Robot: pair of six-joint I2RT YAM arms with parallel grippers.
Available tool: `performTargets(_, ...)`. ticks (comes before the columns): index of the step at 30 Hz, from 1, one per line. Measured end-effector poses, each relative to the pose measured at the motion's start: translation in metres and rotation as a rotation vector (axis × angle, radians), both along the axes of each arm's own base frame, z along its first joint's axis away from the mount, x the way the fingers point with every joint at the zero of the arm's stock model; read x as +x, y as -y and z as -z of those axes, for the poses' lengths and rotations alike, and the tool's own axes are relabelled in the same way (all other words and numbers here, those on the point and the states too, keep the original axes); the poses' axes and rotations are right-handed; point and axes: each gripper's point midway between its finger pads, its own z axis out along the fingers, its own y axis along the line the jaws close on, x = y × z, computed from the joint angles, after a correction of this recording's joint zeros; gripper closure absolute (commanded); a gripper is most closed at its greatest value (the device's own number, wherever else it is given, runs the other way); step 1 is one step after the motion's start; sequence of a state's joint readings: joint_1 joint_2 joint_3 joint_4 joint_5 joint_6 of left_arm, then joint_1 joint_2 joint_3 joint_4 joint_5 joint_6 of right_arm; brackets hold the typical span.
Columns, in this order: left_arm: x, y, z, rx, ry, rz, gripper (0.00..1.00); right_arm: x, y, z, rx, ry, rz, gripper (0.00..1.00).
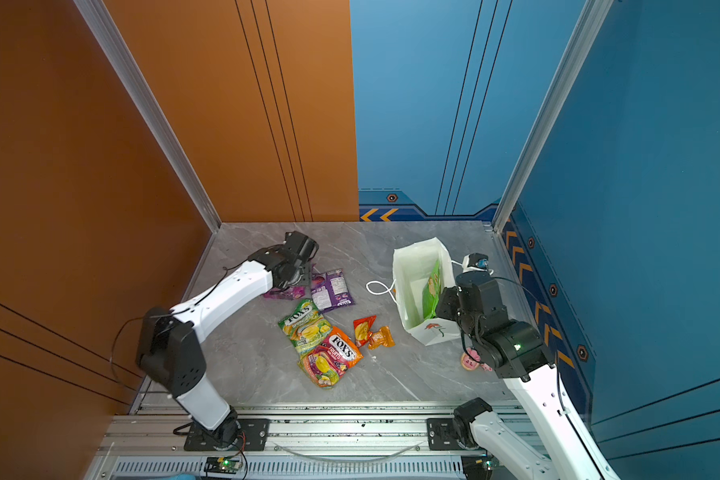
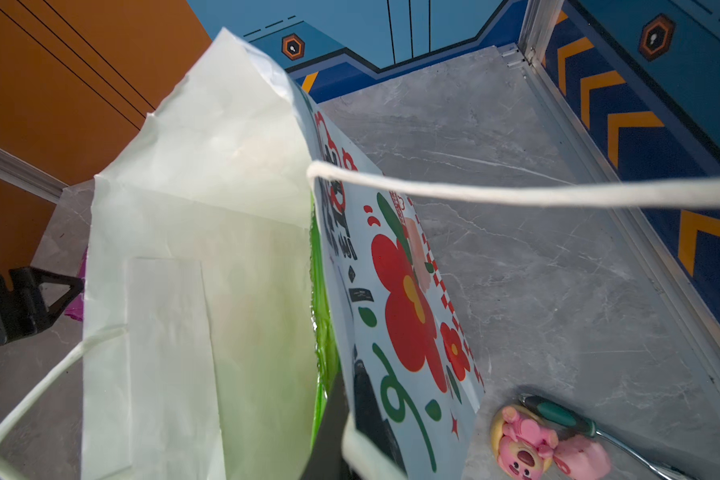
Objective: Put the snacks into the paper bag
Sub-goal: 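Lower the left gripper onto the magenta grape candy bag and grasp it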
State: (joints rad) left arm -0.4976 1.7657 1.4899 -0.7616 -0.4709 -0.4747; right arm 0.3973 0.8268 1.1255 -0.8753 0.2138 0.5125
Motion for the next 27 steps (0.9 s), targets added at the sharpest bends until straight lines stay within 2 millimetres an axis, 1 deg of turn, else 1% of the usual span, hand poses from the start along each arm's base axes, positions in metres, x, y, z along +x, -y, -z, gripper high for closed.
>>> performTargets(3, 0.021, 0.008, 0.016, 0.059, -0.035, 0.01, 0.24, -0.001, 0.001, 0.007, -0.004, -0.014, 0.003, 1.0)
performTargets(5, 0.031, 0.011, 0.026, 0.103, -0.055, 0.015, 0.24, -0.002, 0.002, 0.009, -0.002, -0.018, 0.004, 1.0)
performTargets(9, 0.048, 0.017, 0.042, 0.2, -0.094, 0.031, 0.31, -0.003, 0.001, 0.012, 0.003, -0.024, -0.001, 1.0)
performTargets(13, 0.058, 0.019, 0.054, 0.276, -0.124, 0.035, 0.37, -0.003, 0.001, 0.017, 0.006, -0.033, -0.002, 1.0)
performTargets(17, 0.059, 0.014, 0.07, 0.349, -0.173, 0.041, 0.43, -0.001, 0.002, 0.018, 0.011, -0.029, 0.0, 1.0)
performTargets(22, 0.058, 0.004, 0.083, 0.44, -0.221, 0.046, 0.63, -0.001, 0.0, 0.02, 0.018, -0.033, -0.005, 1.0)
performTargets(24, 0.058, 0.001, 0.088, 0.473, -0.238, 0.049, 0.73, 0.0, -0.001, 0.02, 0.024, -0.032, -0.01, 1.0)
performTargets(27, 0.058, -0.001, 0.092, 0.498, -0.248, 0.046, 0.85, 0.001, -0.001, 0.021, 0.025, -0.033, -0.01, 1.0)
